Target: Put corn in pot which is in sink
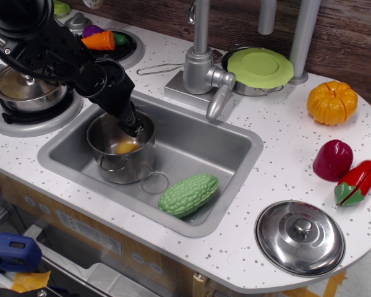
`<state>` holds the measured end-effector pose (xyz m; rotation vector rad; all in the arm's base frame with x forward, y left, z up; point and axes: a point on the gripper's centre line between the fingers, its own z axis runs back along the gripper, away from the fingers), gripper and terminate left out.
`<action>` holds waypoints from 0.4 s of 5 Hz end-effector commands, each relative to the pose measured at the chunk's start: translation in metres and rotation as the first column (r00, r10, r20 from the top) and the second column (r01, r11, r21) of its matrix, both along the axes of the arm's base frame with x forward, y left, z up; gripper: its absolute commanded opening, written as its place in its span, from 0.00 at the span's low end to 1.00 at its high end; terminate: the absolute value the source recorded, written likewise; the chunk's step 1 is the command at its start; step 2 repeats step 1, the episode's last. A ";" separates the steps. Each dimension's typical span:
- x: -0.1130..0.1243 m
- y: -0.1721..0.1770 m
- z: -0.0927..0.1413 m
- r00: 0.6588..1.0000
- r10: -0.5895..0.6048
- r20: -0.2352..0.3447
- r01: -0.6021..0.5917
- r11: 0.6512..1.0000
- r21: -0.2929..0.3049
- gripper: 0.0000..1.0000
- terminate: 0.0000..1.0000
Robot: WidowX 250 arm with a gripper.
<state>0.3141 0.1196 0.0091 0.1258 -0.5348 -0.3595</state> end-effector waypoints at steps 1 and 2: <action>0.005 0.006 0.011 0.999 0.006 0.032 -0.006 1.000 0.016 1.00 1.00; 0.005 0.006 0.011 0.999 0.006 0.032 -0.006 1.000 0.016 1.00 1.00</action>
